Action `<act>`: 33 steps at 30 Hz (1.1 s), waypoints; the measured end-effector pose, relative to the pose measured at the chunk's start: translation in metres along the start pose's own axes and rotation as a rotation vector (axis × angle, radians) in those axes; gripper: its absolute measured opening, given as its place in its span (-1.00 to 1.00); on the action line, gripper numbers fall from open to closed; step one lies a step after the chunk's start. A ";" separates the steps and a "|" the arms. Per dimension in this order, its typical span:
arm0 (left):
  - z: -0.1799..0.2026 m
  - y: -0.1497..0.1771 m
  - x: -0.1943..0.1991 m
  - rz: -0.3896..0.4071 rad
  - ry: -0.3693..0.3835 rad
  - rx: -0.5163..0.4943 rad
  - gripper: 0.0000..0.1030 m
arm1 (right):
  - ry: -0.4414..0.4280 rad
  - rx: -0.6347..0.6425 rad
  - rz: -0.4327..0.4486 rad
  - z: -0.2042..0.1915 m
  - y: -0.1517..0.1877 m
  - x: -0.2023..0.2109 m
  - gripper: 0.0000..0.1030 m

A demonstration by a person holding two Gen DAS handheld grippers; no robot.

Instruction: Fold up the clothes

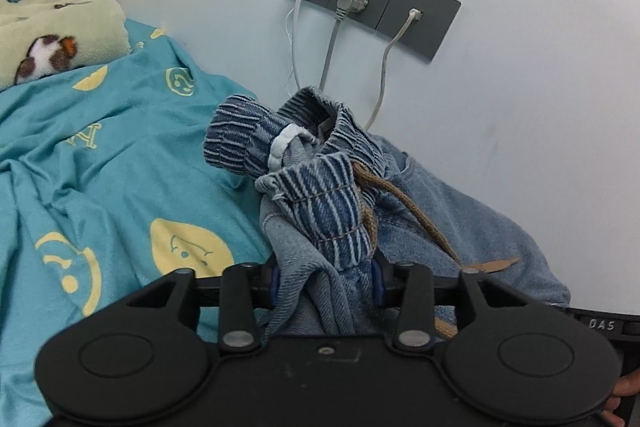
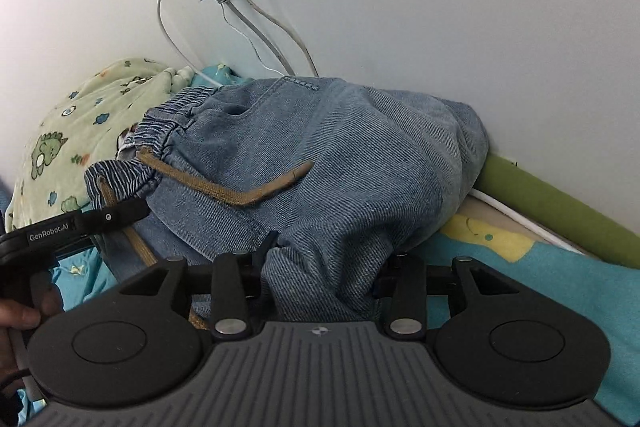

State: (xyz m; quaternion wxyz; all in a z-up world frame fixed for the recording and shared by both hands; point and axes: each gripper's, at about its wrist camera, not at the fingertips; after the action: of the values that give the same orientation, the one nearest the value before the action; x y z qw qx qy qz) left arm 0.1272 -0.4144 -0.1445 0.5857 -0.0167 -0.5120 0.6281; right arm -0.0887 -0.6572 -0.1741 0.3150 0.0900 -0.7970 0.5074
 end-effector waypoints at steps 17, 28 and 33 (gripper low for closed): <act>0.007 -0.017 0.157 0.167 -0.164 -0.051 0.62 | 0.091 0.054 0.083 -0.034 -0.027 0.072 0.47; 0.006 -0.034 0.305 0.370 -0.334 -0.026 0.85 | -0.086 0.241 0.215 -0.135 -0.072 0.120 0.49; -0.001 -0.016 0.360 0.427 -0.424 -0.008 0.91 | -0.182 0.328 0.244 -0.192 -0.073 0.131 0.49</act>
State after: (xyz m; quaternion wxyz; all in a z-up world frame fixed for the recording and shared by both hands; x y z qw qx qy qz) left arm 0.0266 -0.1467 0.0743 0.3203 0.0054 -0.6104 0.7244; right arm -0.0790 -0.5025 0.0131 0.1590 0.0885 -0.7341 0.6542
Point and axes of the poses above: each gripper's, at about its wrist camera, not at the fingertips, and x roughly against the way its jaws point, z to its right, y to its underside, and after that the axes turned 12 degrees about x, right-handed
